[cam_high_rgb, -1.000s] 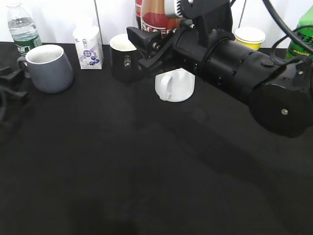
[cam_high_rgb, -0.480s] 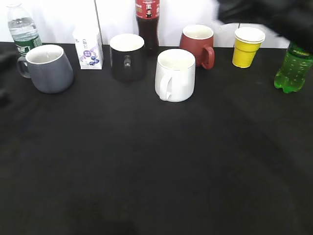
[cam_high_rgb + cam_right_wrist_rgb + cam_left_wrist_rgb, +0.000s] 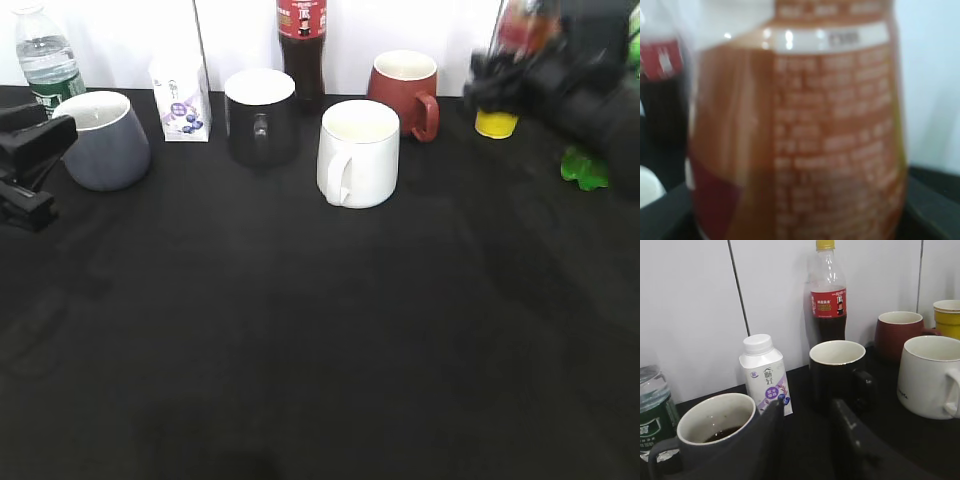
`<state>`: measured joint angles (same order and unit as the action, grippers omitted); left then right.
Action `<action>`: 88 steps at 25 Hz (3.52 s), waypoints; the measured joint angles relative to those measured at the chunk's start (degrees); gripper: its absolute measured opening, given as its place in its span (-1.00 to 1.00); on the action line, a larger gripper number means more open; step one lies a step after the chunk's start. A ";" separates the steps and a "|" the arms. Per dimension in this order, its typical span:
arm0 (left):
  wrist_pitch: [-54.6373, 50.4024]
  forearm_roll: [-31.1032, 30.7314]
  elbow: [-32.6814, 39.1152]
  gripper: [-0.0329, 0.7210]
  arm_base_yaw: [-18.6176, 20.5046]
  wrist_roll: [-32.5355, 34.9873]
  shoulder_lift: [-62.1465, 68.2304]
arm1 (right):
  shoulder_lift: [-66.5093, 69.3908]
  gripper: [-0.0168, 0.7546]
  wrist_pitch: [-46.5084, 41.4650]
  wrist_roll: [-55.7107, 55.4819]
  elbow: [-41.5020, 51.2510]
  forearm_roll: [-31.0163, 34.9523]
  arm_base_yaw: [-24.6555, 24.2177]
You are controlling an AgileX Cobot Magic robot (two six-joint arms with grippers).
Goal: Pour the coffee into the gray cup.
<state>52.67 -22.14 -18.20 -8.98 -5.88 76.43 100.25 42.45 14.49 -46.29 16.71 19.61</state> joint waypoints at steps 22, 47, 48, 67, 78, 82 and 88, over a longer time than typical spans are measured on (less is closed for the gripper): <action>0.85 -2.58 0.00 -0.27 0.00 -0.02 0.00 | 24.64 0.42 25.69 -10.39 -0.26 -3.55 0.00; -16.32 -2.61 -1.28 -0.27 0.00 -4.28 -11.57 | -7.94 0.59 3.35 -10.39 17.34 -6.74 0.00; -23.04 -2.61 -2.88 -0.27 0.00 -4.39 -12.77 | -10.47 0.59 -2.78 -10.39 17.34 -6.88 0.00; -119.81 18.72 -34.21 -0.19 -11.05 -4.34 -16.77 | -29.26 0.59 -90.47 -10.86 -4.83 -7.82 0.00; -122.51 21.22 -27.60 0.04 -11.05 1.14 -56.51 | -69.51 0.58 -108.18 -18.33 -4.34 -20.39 0.00; -122.91 21.66 -20.90 0.05 -11.05 1.14 -65.91 | -79.56 0.58 -108.23 -18.32 4.65 -21.21 0.00; -120.95 21.42 -14.29 0.05 -11.05 1.21 -67.20 | -86.34 0.58 -103.32 -18.22 17.52 -21.27 0.00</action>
<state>-68.28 -0.72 -32.49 -20.03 -4.67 9.23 13.91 -60.87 -3.73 -28.77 -4.56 19.61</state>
